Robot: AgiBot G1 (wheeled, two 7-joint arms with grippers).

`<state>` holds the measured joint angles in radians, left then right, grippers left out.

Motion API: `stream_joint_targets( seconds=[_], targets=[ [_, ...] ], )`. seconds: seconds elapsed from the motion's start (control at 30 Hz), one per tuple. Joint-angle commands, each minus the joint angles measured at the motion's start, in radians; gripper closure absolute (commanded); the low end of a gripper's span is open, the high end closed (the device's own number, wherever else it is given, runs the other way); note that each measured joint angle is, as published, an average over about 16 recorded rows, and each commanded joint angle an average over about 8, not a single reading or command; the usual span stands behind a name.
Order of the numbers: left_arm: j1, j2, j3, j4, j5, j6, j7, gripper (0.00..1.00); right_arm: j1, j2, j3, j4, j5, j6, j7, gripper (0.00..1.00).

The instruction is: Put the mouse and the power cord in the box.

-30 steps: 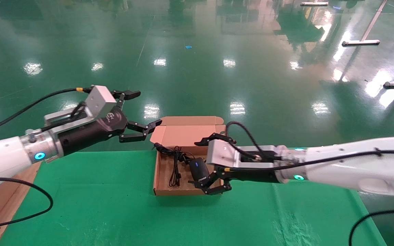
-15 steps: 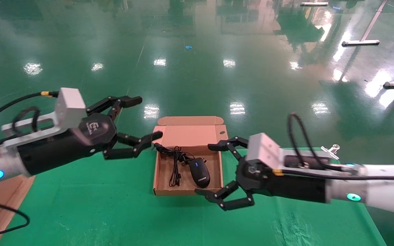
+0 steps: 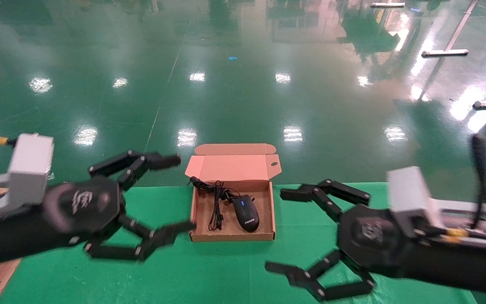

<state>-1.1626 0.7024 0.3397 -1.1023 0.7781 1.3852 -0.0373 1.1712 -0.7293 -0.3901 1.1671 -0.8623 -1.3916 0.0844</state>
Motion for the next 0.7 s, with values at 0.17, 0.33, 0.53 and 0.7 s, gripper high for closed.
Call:
stream_joint_targets(
  seconds=[0.17, 0.33, 0.53, 0.7],
  targets=[
    [0.058, -0.06, -0.039, -0.119, -0.031, 0.072, -0.098, 0.0, -0.063, 0.077, 0.072, 0.076, 0.086, -0.068, 0.067, 0.0],
    [0.094, -0.098, -0.064, -0.196, -0.051, 0.119, -0.157, 0.0, -0.104, 0.127, 0.119, 0.126, 0.142, -0.112, 0.107, 0.0],
    [0.107, -0.11, -0.073, -0.221, -0.059, 0.135, -0.169, 0.0, -0.119, 0.144, 0.135, 0.143, 0.162, -0.127, 0.116, 0.0],
    [0.103, -0.106, -0.071, -0.211, -0.059, 0.128, -0.164, 0.0, -0.114, 0.138, 0.129, 0.137, 0.155, -0.121, 0.113, 0.0]
  ],
)
